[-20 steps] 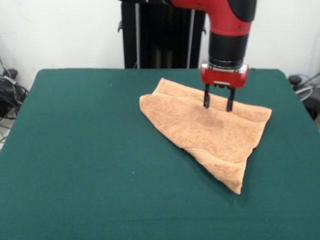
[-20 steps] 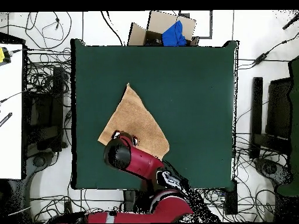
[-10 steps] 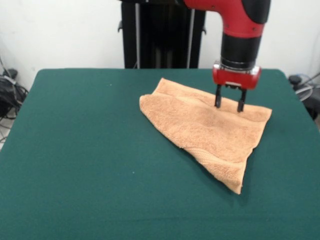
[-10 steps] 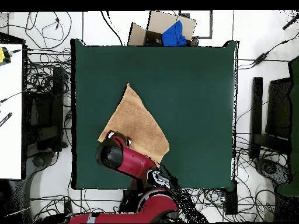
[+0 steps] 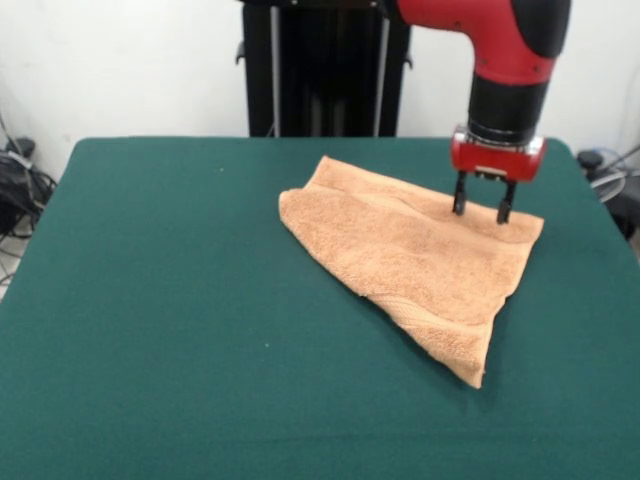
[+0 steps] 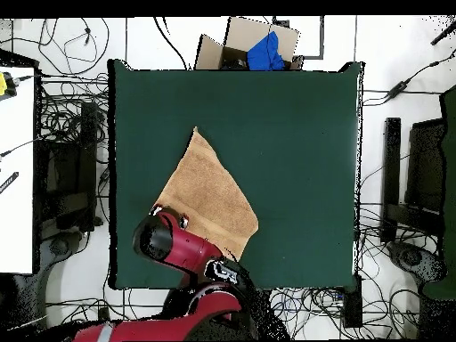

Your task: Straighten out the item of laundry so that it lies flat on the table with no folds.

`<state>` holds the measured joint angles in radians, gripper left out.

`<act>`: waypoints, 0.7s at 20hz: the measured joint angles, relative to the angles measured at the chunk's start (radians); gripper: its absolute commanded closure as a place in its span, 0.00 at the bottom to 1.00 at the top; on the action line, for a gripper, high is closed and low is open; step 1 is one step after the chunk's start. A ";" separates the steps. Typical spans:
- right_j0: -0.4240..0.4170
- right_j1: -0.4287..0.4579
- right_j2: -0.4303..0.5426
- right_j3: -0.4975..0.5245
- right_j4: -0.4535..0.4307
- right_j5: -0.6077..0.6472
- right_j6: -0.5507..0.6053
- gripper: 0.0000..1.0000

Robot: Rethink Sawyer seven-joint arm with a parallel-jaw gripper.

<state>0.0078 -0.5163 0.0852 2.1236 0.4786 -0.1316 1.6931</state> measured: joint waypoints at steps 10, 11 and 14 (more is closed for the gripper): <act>0.010 0.035 0.002 0.000 0.007 0.000 0.000 0.00; 0.010 0.035 0.002 0.000 0.007 0.000 0.001 0.00; 0.010 0.035 0.002 0.000 0.007 0.000 0.001 0.00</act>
<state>0.0180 -0.4812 0.0874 2.1234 0.4856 -0.1318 1.6946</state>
